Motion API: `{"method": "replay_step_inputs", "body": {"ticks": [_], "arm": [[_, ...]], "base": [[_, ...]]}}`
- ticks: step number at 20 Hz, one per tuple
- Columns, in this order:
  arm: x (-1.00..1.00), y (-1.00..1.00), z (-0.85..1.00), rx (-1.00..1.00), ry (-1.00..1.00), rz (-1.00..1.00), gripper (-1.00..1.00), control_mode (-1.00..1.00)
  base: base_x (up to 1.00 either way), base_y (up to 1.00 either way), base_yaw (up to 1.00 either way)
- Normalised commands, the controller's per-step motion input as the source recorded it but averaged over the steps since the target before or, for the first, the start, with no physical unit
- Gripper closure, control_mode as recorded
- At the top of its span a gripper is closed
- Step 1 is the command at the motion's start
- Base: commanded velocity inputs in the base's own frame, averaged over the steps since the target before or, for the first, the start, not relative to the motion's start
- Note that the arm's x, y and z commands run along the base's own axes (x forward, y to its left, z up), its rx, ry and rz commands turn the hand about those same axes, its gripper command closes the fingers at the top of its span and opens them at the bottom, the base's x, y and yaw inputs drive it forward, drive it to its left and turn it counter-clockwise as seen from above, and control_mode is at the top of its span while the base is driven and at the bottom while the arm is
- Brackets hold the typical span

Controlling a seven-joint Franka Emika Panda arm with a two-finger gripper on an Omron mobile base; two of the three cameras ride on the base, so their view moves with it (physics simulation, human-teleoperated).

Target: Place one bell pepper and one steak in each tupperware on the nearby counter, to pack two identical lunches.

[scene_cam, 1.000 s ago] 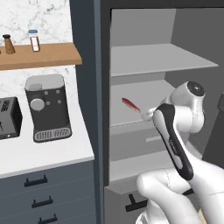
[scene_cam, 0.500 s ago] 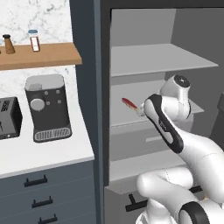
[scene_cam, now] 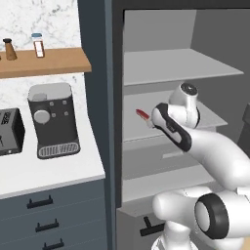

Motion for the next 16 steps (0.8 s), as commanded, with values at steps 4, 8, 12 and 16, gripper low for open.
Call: {"method": "replay_step_inputs", "body": {"ticks": [4,8,12,16], "arm": [[0.47,-0.01,-0.16,-0.01,0.00,0.00,-1.00,-1.00],[0.51,-0.04,-0.24,-0.01,0.00,0.00,-1.00,-1.00],[0.46,-0.07,-0.29,-0.03,0.00,0.00,-1.00,-1.00],[0.42,-0.02,-0.29,-0.03,0.00,0.00,-1.00,-1.00]], "base": [[0.00,0.00,0.00],[0.00,0.00,0.00],[0.00,0.00,0.00],[0.00,0.00,0.00]]}}
